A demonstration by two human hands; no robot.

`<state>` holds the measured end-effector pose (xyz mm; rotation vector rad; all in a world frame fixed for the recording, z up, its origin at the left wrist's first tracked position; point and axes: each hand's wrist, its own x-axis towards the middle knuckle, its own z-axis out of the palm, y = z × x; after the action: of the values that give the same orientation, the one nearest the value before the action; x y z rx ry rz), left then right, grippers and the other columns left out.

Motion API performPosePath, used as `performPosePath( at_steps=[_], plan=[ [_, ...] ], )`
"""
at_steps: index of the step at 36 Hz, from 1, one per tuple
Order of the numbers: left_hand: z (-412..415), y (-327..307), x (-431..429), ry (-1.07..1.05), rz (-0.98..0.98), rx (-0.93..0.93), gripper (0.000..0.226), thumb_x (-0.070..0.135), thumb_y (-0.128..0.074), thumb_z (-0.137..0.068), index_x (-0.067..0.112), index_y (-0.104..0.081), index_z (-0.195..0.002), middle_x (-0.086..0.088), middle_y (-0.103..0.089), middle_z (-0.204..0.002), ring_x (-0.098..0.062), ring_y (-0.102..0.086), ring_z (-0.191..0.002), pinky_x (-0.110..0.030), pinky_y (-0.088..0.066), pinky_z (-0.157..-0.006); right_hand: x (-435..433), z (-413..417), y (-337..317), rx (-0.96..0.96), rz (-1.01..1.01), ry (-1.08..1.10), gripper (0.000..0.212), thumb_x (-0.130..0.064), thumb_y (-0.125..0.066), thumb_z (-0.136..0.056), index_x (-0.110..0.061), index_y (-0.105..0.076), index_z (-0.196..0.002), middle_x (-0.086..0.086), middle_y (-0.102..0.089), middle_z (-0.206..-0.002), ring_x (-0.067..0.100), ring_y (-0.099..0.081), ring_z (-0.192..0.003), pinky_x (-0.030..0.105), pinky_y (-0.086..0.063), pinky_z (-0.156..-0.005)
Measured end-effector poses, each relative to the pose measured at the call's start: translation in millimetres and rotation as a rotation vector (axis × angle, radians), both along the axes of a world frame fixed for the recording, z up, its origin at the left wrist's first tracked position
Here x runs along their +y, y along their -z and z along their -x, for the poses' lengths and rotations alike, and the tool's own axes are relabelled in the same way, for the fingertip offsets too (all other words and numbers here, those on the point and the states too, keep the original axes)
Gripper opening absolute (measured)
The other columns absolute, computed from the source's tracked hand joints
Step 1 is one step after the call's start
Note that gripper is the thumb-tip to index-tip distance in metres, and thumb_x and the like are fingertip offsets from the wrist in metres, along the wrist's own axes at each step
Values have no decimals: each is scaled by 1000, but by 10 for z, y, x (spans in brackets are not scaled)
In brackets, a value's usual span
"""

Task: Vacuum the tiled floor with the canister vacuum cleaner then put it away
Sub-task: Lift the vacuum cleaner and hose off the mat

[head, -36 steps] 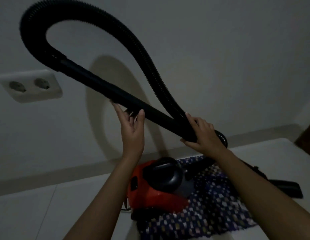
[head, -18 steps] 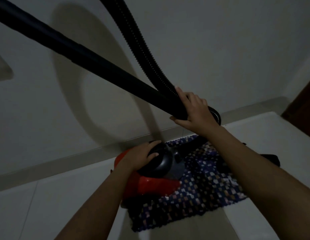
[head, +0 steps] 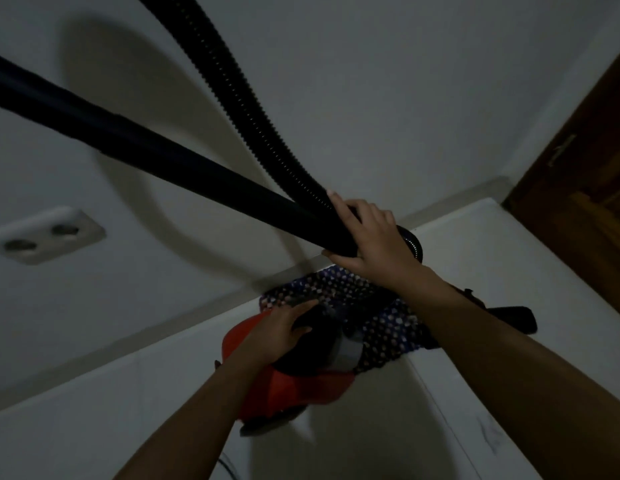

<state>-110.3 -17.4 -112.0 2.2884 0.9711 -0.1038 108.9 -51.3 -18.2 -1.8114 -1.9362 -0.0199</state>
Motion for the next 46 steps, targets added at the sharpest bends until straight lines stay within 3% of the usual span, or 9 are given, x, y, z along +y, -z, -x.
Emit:
performPosePath(
  at_steps=[8,12,16,24,28,36,46],
  plan=[
    [344,-1468,-350,41,30,37,56,27,-53,-94,32,-30,-145,-6,-58,-133,-21,-58,-115,-31,-50,-94,-454,371,-1605,61,-40,99,86,-55,-53,-80,-26,-9,-148,12,-54,-120,31,-56,-103,43,-42,-83],
    [590,-2059,-540,44,31,-37,56,21,-58,-91,26,-37,-143,-10,-56,-135,-24,-52,-123,-32,-43,-103,-706,632,-2202,62,-86,155,84,-58,-50,-79,-27,-11,-148,12,-55,-119,30,-56,-101,41,-40,-83],
    [909,-2495,-740,65,-31,-62,54,24,-56,-92,29,-37,-143,-6,-52,-139,-22,-47,-128,-32,-37,-107,-992,957,-2632,52,-120,197,85,-60,-49,-80,-27,-12,-148,11,-54,-118,27,-55,-101,38,-38,-82],
    [1740,-3076,-1341,72,-219,-20,54,25,-53,-94,31,-35,-144,-11,-50,-139,-28,-47,-127,-36,-40,-104,-1757,1796,-3071,10,-192,213,84,-61,-49,-79,-30,-10,-147,12,-54,-119,28,-54,-102,40,-40,-83],
    [2230,-3207,-1582,72,-230,-9,53,26,-53,-93,32,-35,-143,-11,-53,-136,-29,-50,-123,-34,-41,-101,-2053,2213,-3177,14,-201,201,84,-60,-50,-79,-28,-12,-147,13,-54,-118,30,-55,-101,41,-41,-82],
    [3139,-3171,-1650,71,-59,14,51,23,-52,-93,29,-38,-142,-5,-49,-143,-25,-48,-127,-37,-42,-104,-2108,3095,-3171,77,-159,245,85,-60,-51,-77,-29,-11,-146,15,-54,-119,31,-54,-103,43,-41,-84],
    [4208,-2220,-1469,98,11,0,53,24,-54,-91,32,-39,-140,-7,-52,-139,-26,-48,-127,-43,-42,-104,-1861,4363,-2267,107,-74,315,85,-56,-52,-78,-25,-13,-147,15,-54,-117,29,-52,-101,45,-42,-83]
  ],
)
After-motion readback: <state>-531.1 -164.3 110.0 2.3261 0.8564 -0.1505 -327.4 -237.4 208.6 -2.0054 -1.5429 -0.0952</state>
